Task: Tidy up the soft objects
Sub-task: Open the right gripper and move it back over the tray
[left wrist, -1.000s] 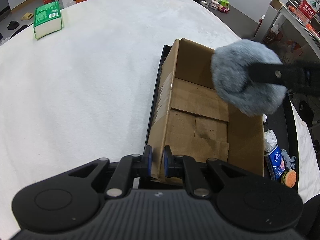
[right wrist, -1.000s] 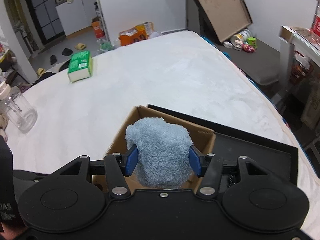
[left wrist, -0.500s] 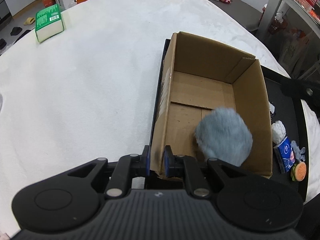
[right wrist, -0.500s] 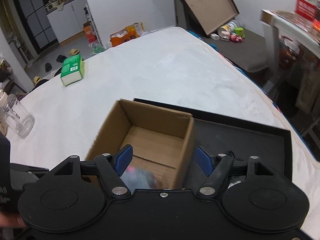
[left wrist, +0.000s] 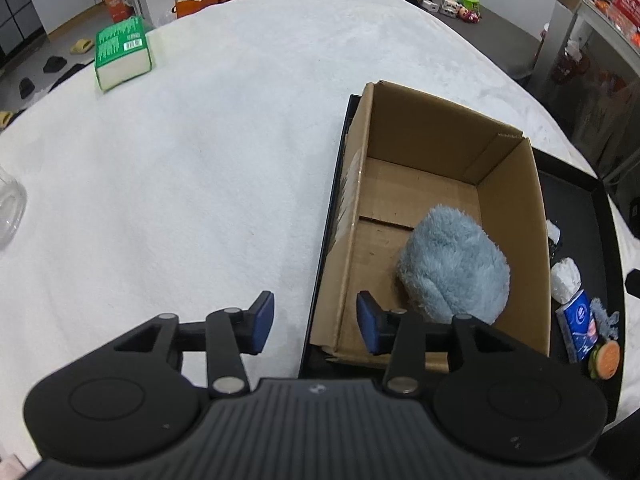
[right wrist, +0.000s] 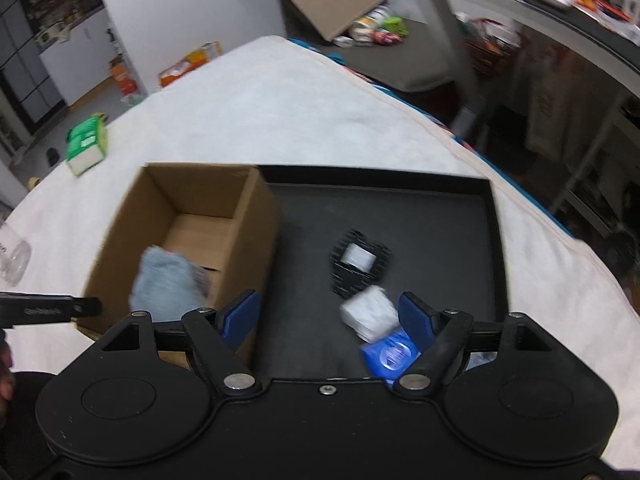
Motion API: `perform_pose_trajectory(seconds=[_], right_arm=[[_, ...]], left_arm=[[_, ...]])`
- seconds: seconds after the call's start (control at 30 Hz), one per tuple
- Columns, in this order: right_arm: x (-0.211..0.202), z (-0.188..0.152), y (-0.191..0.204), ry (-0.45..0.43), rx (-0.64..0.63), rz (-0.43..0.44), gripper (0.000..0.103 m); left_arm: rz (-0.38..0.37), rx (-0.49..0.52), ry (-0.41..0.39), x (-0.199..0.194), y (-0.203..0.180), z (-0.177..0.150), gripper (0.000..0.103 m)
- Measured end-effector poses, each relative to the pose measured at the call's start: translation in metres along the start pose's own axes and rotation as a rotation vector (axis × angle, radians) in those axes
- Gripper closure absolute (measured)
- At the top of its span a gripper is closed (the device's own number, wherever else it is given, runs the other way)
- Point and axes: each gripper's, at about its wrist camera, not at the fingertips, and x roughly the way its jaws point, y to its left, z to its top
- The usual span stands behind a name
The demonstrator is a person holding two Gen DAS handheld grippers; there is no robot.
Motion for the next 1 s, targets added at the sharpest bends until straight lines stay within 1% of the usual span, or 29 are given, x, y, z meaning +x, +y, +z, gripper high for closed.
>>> perform_pose_trajectory(seconds=[0.07, 0.23, 0.33, 0.53, 0.77, 1.0], right_arm=[[0.001, -0.007, -0.01, 0.01, 0.022, -0.02, 0.026], [0.004, -0.026, -0.031, 0.033, 0.059, -0.054, 0.026], [0.007, -0.038, -0.042, 0.045, 0.084, -0.073, 0.026], [0.011, -0.057, -0.061, 0.046, 0.134, -0.102, 0.026], [0.014, -0.072, -0.081, 0.074, 0.179, -0.101, 0.029], [0.025, -0.08, -0.101, 0.122, 0.227, -0.095, 0.03]], left_arm=[[0.011, 0.019, -0.005, -0.001, -0.004, -0.001, 0.056], [0.044, 0.06, -0.018, -0.004, -0.015, -0.001, 0.045], [0.067, 0.078, -0.032, -0.007, -0.02, -0.003, 0.041], [0.111, 0.127, -0.039, -0.009, -0.032, -0.004, 0.039], [0.163, 0.214, -0.052, -0.01, -0.049, -0.007, 0.039], [0.169, 0.255, -0.038, -0.007, -0.057, -0.008, 0.039]])
